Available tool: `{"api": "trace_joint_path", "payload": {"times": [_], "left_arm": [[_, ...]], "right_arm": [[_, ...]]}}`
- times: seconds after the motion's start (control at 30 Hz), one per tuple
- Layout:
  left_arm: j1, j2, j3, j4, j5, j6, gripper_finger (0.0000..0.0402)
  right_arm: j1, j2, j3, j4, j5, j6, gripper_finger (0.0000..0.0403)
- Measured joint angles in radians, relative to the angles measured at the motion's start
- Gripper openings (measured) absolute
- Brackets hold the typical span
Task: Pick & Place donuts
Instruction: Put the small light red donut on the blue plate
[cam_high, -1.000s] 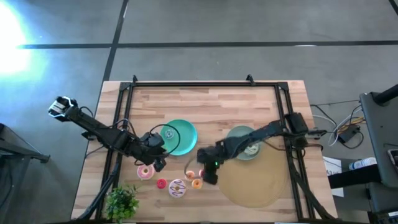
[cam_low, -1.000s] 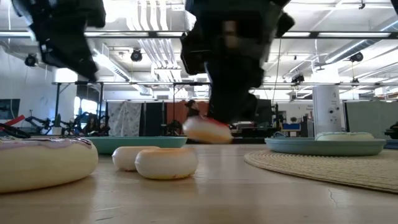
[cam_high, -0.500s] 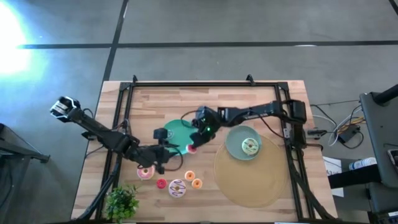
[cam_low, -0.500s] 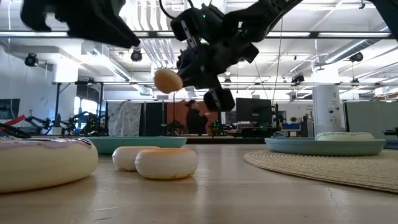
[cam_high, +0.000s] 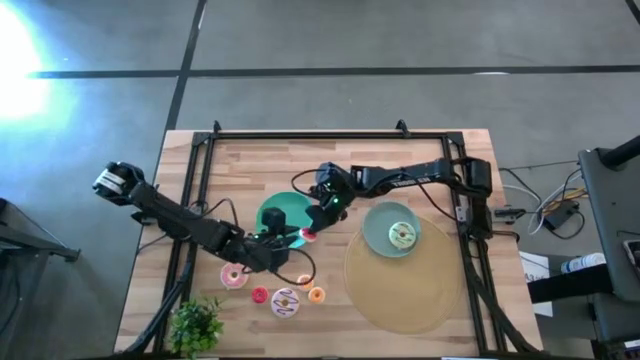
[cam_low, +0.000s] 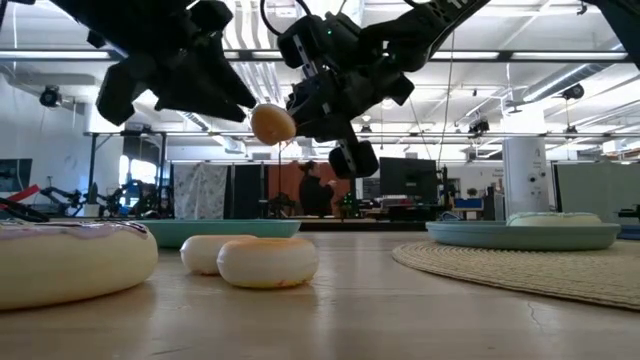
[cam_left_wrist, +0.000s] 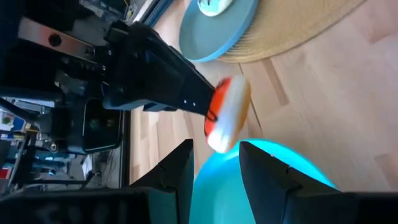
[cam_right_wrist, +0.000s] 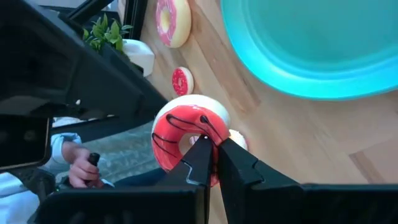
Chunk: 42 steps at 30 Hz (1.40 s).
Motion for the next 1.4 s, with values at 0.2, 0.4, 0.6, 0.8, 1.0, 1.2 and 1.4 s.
{"api": "trace_joint_path", "payload": {"times": [0.2,0.4,0.6,0.8,1.0,1.2,1.4], "left_arm": [[0.02,0.001,0.004,0.049,0.067,0.0,0.0103],[0.055,0.015,0.005,0.08,0.129,0.0,0.0103],[0.089,0.032,0.005,0.089,0.133,0.0,0.0103],[0.099,0.036,0.005,0.089,0.149,-0.001,0.0074],[0.102,0.046,0.005,0.088,0.156,-0.004,0.0024],[0.104,0.046,0.007,0.065,0.145,-0.006,0.0002],[0.106,0.048,0.004,-0.08,0.101,-0.12,0.0001]], "right_arm": [[-0.011,0.0,0.0,0.002,0.001,-0.001,0.0013],[-0.017,0.0,0.0,0.002,0.003,-0.001,0.0013],[-0.018,0.0,0.0,0.001,0.003,-0.009,0.0013],[-0.018,0.0,0.0,0.006,0.004,-0.037,0.0016],[-0.017,0.0,0.0,0.025,0.004,-0.04,0.0079],[-0.025,0.0,-0.001,0.019,0.013,-0.036,0.0173],[-0.069,-0.046,0.001,0.027,0.03,-0.054,0.0228]]}}
